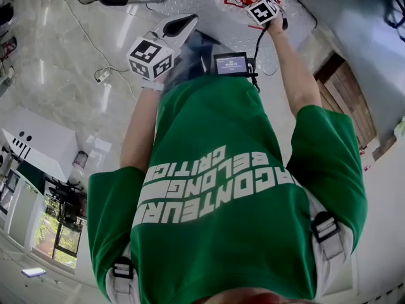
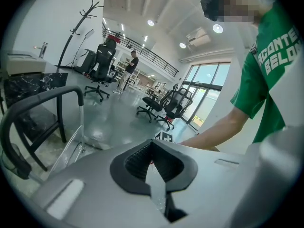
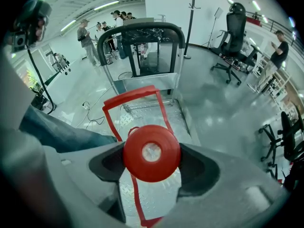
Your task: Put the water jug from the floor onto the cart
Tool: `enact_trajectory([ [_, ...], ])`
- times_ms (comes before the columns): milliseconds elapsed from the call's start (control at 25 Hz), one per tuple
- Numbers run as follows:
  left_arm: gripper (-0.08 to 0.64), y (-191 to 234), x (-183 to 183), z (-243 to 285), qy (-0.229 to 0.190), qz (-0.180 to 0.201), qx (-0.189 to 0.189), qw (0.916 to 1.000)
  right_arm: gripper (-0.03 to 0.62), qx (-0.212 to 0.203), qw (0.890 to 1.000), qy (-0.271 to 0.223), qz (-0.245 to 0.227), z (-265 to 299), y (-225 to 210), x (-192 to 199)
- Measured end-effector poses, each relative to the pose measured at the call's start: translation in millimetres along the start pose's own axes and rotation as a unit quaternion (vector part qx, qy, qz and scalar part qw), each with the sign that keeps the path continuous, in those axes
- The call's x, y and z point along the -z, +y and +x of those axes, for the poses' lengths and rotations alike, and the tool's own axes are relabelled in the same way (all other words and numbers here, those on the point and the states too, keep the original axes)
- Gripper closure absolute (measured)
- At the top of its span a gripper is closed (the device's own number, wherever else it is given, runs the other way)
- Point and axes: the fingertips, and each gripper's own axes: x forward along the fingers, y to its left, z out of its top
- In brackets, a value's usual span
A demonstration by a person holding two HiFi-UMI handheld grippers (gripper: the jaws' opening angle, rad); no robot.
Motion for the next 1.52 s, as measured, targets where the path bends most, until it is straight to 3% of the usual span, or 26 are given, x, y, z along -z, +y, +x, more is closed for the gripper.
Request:
enact_trajectory([
  [200, 0.545, 5, 4, -7, -0.004, -0.009, -0.012, 0.9999, 0.290, 0.009, 0.999, 0.051, 0.002, 10, 1, 17],
  [320, 0.545, 6, 5, -8, -0.006, -0.013, -0.017, 0.9998, 0.290, -0.004, 0.999, 0.034, -0.013, 16, 9, 4],
  [840, 0.546, 10, 8, -10, -0.003, -0.018, -0.020, 0.9996, 0.290, -0.006, 0.999, 0.037, -0.029, 36, 26, -12],
  [1520, 0.546, 5, -5, -12, -0.005, 0.006, 0.005, 1.0000, 0.288, -0.007, 0.996, 0.084, -0.006, 32, 35, 11],
])
